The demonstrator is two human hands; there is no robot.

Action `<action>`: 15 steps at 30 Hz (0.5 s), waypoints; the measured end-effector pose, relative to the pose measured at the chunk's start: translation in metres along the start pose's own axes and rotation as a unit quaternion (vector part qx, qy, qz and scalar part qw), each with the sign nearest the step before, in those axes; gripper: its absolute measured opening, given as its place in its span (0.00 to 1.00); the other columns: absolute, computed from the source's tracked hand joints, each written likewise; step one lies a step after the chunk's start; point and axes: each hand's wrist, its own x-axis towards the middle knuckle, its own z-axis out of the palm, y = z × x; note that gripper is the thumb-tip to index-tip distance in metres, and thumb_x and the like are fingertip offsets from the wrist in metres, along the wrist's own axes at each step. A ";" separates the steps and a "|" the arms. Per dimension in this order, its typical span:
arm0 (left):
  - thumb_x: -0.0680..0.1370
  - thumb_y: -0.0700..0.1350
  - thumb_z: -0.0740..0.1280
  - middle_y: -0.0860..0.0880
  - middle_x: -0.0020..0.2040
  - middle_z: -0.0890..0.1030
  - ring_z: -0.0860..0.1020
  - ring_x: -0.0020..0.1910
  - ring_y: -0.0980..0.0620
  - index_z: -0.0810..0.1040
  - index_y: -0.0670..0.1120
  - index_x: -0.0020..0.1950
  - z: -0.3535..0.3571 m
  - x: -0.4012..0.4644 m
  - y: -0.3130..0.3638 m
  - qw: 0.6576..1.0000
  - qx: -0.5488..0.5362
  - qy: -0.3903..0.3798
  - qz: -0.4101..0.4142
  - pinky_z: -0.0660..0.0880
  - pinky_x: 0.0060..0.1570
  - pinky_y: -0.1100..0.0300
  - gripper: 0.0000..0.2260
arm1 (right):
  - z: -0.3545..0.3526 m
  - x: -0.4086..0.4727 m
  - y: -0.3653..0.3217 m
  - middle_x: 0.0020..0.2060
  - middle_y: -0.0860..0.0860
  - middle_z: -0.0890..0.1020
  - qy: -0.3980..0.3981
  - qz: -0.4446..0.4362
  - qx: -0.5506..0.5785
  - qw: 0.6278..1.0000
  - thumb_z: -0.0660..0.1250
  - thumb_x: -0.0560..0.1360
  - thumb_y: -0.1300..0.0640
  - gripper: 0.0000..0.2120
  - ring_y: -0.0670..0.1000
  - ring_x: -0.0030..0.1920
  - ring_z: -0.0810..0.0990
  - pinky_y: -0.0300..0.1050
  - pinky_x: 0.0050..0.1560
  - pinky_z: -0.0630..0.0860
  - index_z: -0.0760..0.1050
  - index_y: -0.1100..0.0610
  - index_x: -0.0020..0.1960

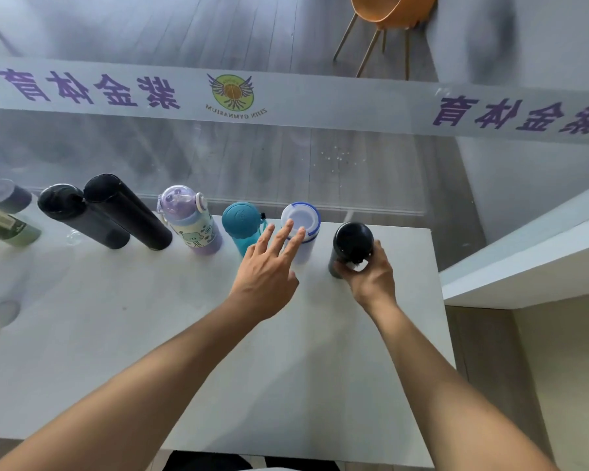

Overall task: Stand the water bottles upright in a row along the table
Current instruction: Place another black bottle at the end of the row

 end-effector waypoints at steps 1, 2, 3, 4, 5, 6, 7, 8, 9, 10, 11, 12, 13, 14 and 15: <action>0.77 0.46 0.62 0.50 0.82 0.48 0.46 0.80 0.42 0.47 0.53 0.81 0.002 0.000 -0.001 1.000 0.007 -0.010 -0.005 0.54 0.77 0.47 0.36 | 0.000 0.005 0.000 0.54 0.49 0.81 0.000 0.000 -0.002 1.000 0.80 0.66 0.51 0.26 0.50 0.54 0.79 0.44 0.50 0.74 0.73 0.51 0.60; 0.77 0.46 0.62 0.51 0.82 0.48 0.46 0.80 0.42 0.46 0.54 0.80 0.003 0.000 -0.001 1.000 0.012 -0.019 -0.009 0.54 0.77 0.47 0.36 | 0.000 0.009 0.000 0.54 0.49 0.81 -0.001 0.003 -0.004 1.000 0.80 0.66 0.51 0.26 0.50 0.53 0.79 0.43 0.49 0.73 0.73 0.51 0.59; 0.77 0.47 0.62 0.51 0.82 0.47 0.46 0.80 0.42 0.45 0.54 0.80 0.004 0.000 -0.002 0.999 0.014 -0.027 -0.012 0.53 0.77 0.47 0.36 | -0.001 0.013 0.000 0.54 0.49 0.81 -0.001 0.008 -0.005 1.000 0.81 0.66 0.52 0.26 0.50 0.53 0.79 0.42 0.49 0.72 0.73 0.51 0.59; 0.77 0.47 0.62 0.51 0.82 0.47 0.46 0.80 0.42 0.44 0.54 0.80 0.005 -0.001 -0.003 0.999 0.012 -0.032 -0.014 0.53 0.77 0.46 0.37 | -0.001 0.017 0.001 0.54 0.49 0.81 -0.001 0.012 -0.005 1.000 0.81 0.66 0.52 0.26 0.50 0.54 0.79 0.43 0.50 0.72 0.73 0.52 0.59; 0.78 0.46 0.62 0.51 0.82 0.47 0.47 0.80 0.42 0.44 0.54 0.80 0.006 -0.001 -0.004 0.999 0.008 -0.035 -0.014 0.53 0.77 0.46 0.37 | -0.001 0.020 0.002 0.54 0.50 0.81 -0.001 0.013 -0.005 1.000 0.81 0.66 0.52 0.26 0.50 0.54 0.79 0.43 0.51 0.73 0.73 0.53 0.59; 0.78 0.46 0.62 0.51 0.82 0.46 0.47 0.80 0.41 0.44 0.54 0.80 0.006 -0.001 -0.004 0.999 0.004 -0.037 -0.014 0.53 0.77 0.45 0.37 | -0.001 0.023 0.003 0.54 0.50 0.81 -0.001 0.012 -0.005 1.000 0.81 0.66 0.52 0.26 0.50 0.54 0.79 0.43 0.51 0.73 0.72 0.53 0.58; 0.78 0.46 0.62 0.51 0.82 0.46 0.48 0.80 0.41 0.44 0.54 0.80 0.006 -0.001 -0.004 0.999 0.000 -0.038 -0.014 0.53 0.77 0.45 0.37 | -0.001 0.025 0.003 0.54 0.50 0.81 -0.001 0.012 -0.004 1.000 0.81 0.66 0.52 0.26 0.50 0.54 0.79 0.42 0.50 0.72 0.72 0.53 0.58; 0.78 0.45 0.62 0.51 0.82 0.46 0.49 0.80 0.41 0.44 0.55 0.80 0.006 -0.001 -0.004 0.999 -0.004 -0.038 -0.015 0.54 0.77 0.45 0.37 | 0.000 0.027 0.002 0.55 0.50 0.81 -0.002 0.011 -0.002 1.000 0.81 0.66 0.52 0.26 0.50 0.54 0.79 0.42 0.50 0.71 0.72 0.53 0.58; 0.78 0.45 0.63 0.51 0.82 0.46 0.49 0.79 0.41 0.44 0.55 0.80 0.006 -0.002 -0.004 0.999 -0.007 -0.038 -0.016 0.54 0.77 0.45 0.37 | 0.001 0.028 0.002 0.55 0.50 0.80 -0.003 0.010 0.000 1.000 0.81 0.66 0.53 0.26 0.49 0.53 0.78 0.41 0.50 0.70 0.72 0.52 0.58; 0.78 0.45 0.63 0.52 0.82 0.46 0.50 0.79 0.41 0.44 0.55 0.80 0.006 -0.002 -0.003 0.999 -0.010 -0.038 -0.017 0.55 0.77 0.45 0.37 | 0.003 0.029 0.001 0.55 0.49 0.80 -0.002 0.009 0.001 1.000 0.81 0.66 0.53 0.26 0.49 0.52 0.78 0.41 0.50 0.70 0.71 0.52 0.58; 0.78 0.45 0.63 0.52 0.82 0.46 0.50 0.79 0.41 0.44 0.55 0.80 0.007 -0.002 -0.003 0.999 -0.011 -0.039 -0.019 0.55 0.77 0.45 0.37 | 0.003 0.029 0.001 0.55 0.49 0.80 -0.003 0.008 0.001 1.000 0.80 0.67 0.53 0.26 0.48 0.52 0.77 0.41 0.50 0.70 0.71 0.51 0.58; 0.78 0.45 0.63 0.52 0.82 0.45 0.50 0.79 0.41 0.44 0.55 0.80 0.007 -0.002 -0.003 0.999 -0.011 -0.039 -0.020 0.56 0.76 0.45 0.37 | 0.004 0.029 0.000 0.54 0.48 0.79 -0.004 0.008 0.001 1.000 0.80 0.67 0.53 0.26 0.48 0.52 0.77 0.41 0.50 0.70 0.71 0.51 0.58; 0.78 0.45 0.63 0.53 0.82 0.45 0.51 0.79 0.41 0.44 0.55 0.80 0.007 -0.002 -0.003 0.999 -0.011 -0.039 -0.021 0.56 0.76 0.45 0.37 | 0.004 0.030 0.000 0.54 0.48 0.79 -0.005 0.008 0.000 1.000 0.80 0.67 0.53 0.26 0.48 0.52 0.77 0.41 0.50 0.70 0.71 0.51 0.59; 0.78 0.46 0.63 0.53 0.82 0.45 0.51 0.79 0.40 0.44 0.55 0.80 0.007 -0.002 -0.003 0.999 -0.012 -0.040 -0.021 0.56 0.76 0.45 0.37 | 0.003 0.030 0.000 0.54 0.47 0.78 -0.006 0.007 -0.001 1.000 0.80 0.67 0.53 0.26 0.48 0.52 0.77 0.40 0.50 0.70 0.71 0.51 0.59; 0.78 0.46 0.63 0.53 0.82 0.45 0.51 0.79 0.40 0.44 0.55 0.80 0.006 -0.002 -0.003 0.999 -0.012 -0.040 -0.020 0.56 0.76 0.45 0.37 | 0.003 0.030 0.000 0.54 0.47 0.78 -0.008 0.006 -0.002 1.000 0.80 0.67 0.53 0.26 0.48 0.52 0.76 0.40 0.50 0.70 0.71 0.52 0.60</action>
